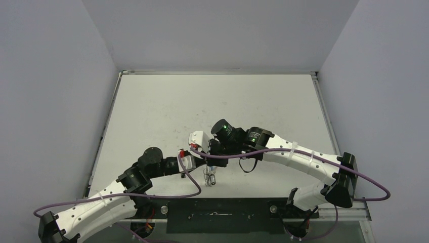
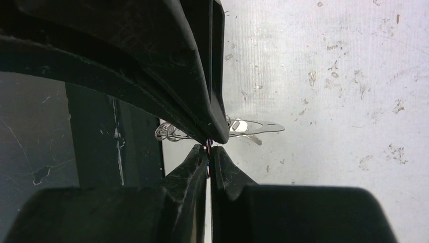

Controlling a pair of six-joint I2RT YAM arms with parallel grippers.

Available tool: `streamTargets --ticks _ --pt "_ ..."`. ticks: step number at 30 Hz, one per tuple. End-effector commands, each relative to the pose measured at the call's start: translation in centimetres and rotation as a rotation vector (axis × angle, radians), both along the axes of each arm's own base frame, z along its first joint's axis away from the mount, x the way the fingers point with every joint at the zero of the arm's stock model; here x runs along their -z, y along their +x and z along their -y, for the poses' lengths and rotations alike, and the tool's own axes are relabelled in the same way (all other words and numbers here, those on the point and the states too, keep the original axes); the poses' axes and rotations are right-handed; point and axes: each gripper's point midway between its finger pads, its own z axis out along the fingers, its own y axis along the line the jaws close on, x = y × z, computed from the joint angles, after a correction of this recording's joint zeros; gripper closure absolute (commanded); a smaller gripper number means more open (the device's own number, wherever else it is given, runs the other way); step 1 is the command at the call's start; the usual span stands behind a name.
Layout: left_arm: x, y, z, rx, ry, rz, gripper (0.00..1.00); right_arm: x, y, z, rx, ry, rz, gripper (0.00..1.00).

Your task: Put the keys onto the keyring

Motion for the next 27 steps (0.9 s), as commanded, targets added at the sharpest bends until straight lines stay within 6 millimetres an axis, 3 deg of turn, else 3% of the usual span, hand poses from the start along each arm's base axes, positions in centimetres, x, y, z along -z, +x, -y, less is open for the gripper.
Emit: streamTargets --ticks 1,4,7,13,17,27 --pt "-1.0 -0.3 0.2 0.017 -0.051 0.024 1.0 -3.3 1.3 -1.6 0.046 0.153 0.077 0.92" --pt "-1.4 -0.2 0.0 -0.004 -0.097 0.033 1.0 -4.0 2.1 -1.1 0.092 0.206 0.09 0.66" --pt "-1.9 0.0 -0.3 -0.035 -0.178 0.045 1.0 -5.0 3.0 -0.5 0.131 0.281 0.089 0.51" --pt "-3.4 -0.1 -0.9 -0.06 -0.349 0.108 1.0 -5.9 2.2 0.2 0.056 0.421 0.036 0.5" --pt "-4.7 -0.8 -1.2 -0.037 -0.439 0.154 1.0 -5.9 0.9 0.1 -0.041 0.49 0.044 0.55" --pt "-5.3 -1.8 -1.1 0.017 -0.463 0.169 1.0 -4.6 0.4 -0.2 -0.11 0.498 0.036 0.56"
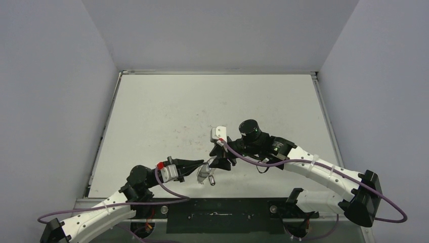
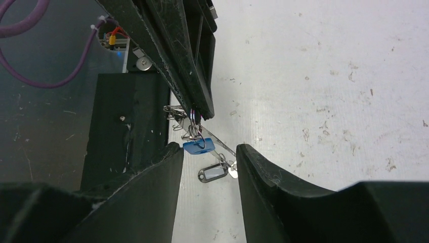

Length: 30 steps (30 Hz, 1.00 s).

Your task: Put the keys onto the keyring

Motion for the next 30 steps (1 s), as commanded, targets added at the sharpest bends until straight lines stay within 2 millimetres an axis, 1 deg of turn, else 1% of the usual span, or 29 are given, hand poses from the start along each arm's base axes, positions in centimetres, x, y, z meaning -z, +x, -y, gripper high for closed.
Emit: streamTargets --ticks 1,4,5,7,8,9,10,13,24,27,29,30 --pt "-3.1 -0.8 -0.1 0.031 -0.091 0.062 1.0 -2.0 0.1 -1.1 -0.056 0.085 0.05 0.56" --pt "-3.0 -0.8 0.0 0.037 -0.087 0.061 1.0 -2.0 0.2 -1.3 -0.061 0.086 0.043 0.58" --pt "-3.0 -0.9 0.0 0.039 -0.085 0.06 1.0 -2.0 0.2 -1.3 -0.06 0.088 0.041 0.61" --pt "-2.9 -0.9 0.0 0.041 -0.082 0.057 1.0 -2.0 0.2 -1.4 -0.06 0.089 0.042 0.72" --pt "-2.9 -0.9 0.1 0.044 -0.082 0.059 1.0 -2.0 0.2 -1.3 -0.058 0.086 0.041 0.81" --pt "-2.9 -0.9 0.0 0.041 -0.082 0.058 1.0 -1.9 0.2 -1.2 -0.054 0.08 0.043 0.88" --pt "-2.9 -0.9 0.0 0.041 -0.082 0.058 1.0 -1.7 0.3 -1.1 -0.05 0.071 0.043 0.92" --pt "-2.9 -0.8 0.0 0.037 -0.082 0.056 1.0 -1.2 0.5 -0.8 -0.033 0.051 0.045 1.0" --pt "-3.3 -0.7 -0.2 0.025 -0.095 0.069 1.0 1.0 0.4 -0.1 -0.031 -0.027 0.017 1.0" --pt "-3.3 -0.7 -0.2 0.024 -0.094 0.068 1.0 1.3 0.3 0.0 -0.034 -0.034 0.012 1.0" --pt "-3.2 -0.6 -0.1 0.023 -0.09 0.065 1.0 1.1 0.3 -0.1 -0.037 -0.03 0.018 1.0" --pt "-3.2 -0.7 -0.1 0.024 -0.089 0.065 1.0 0.9 0.3 -0.1 -0.037 -0.023 0.023 0.97"
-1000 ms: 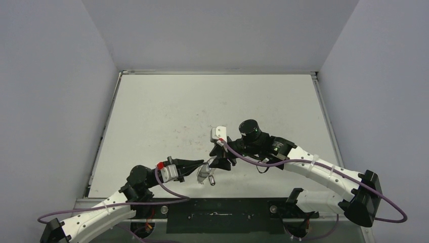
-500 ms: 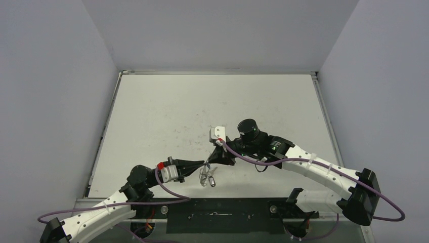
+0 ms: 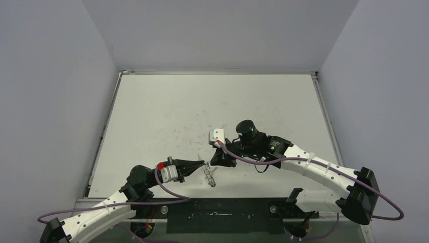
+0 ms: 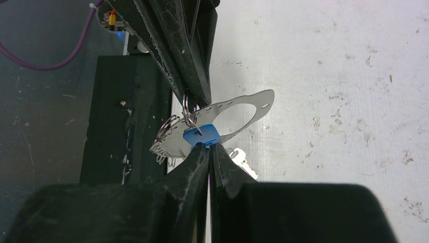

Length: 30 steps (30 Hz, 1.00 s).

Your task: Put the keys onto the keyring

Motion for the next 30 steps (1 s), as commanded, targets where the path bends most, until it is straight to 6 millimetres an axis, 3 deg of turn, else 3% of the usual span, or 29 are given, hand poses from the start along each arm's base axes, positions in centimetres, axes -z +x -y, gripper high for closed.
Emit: streamTargets --ticks 1,4,6,9,14,21,30 --pt "-2.9 -0.3 -0.3 0.002 -0.08 0.058 1.0 -1.2 0.5 -0.3 -0.007 0.038 0.048 0.86" --pt "-2.8 -0.3 -0.3 0.003 -0.078 0.056 1.0 -2.4 0.3 -0.5 -0.026 0.085 0.077 0.57" --pt "-2.8 -0.3 -0.2 0.004 -0.076 0.054 1.0 -3.5 0.1 -0.7 -0.044 0.129 0.094 0.51" --pt "-2.8 -0.3 -0.2 0.005 -0.074 0.054 1.0 -4.2 -0.1 -1.0 -0.058 0.159 0.093 0.49" --pt "-2.8 -0.3 -0.2 0.008 -0.073 0.052 1.0 -3.8 0.1 -1.6 -0.058 0.145 0.067 0.57" --pt "-2.8 -0.3 -0.2 0.007 -0.072 0.053 1.0 -3.2 0.2 -1.5 -0.055 0.125 0.064 0.96" --pt "-2.9 -0.4 -0.3 0.008 -0.077 0.057 1.0 -1.9 0.6 -0.8 -0.029 0.089 0.085 1.0"
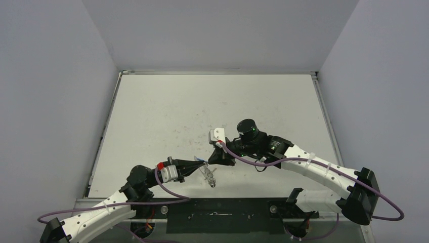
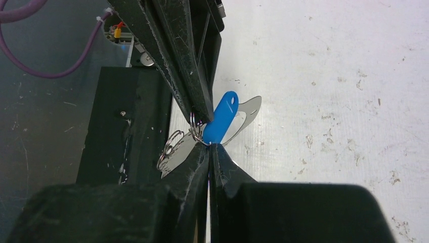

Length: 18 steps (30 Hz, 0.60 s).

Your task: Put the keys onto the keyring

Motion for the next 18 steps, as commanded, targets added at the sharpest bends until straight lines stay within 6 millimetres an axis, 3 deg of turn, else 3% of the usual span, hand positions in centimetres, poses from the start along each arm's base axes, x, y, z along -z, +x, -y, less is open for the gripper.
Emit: streamTargets --ticks 1,10,15,18 --pt "-3.1 -0.4 -0.3 0.007 -0.081 0.06 1.0 -0.4 0.8 0.0 0.012 0.021 0.054 1.0" --pt "-3.2 -0.4 -0.4 0.004 -0.086 0.065 1.0 2.0 1.4 0.1 0.033 -0.073 0.031 1.0" --pt "-3.0 -0.4 -0.4 0.004 -0.079 0.059 1.0 1.6 1.4 -0.1 0.04 -0.062 0.047 1.0" --pt "-2.9 -0.5 -0.4 0.006 -0.078 0.058 1.0 0.2 1.6 0.1 0.061 -0.019 0.084 0.83"
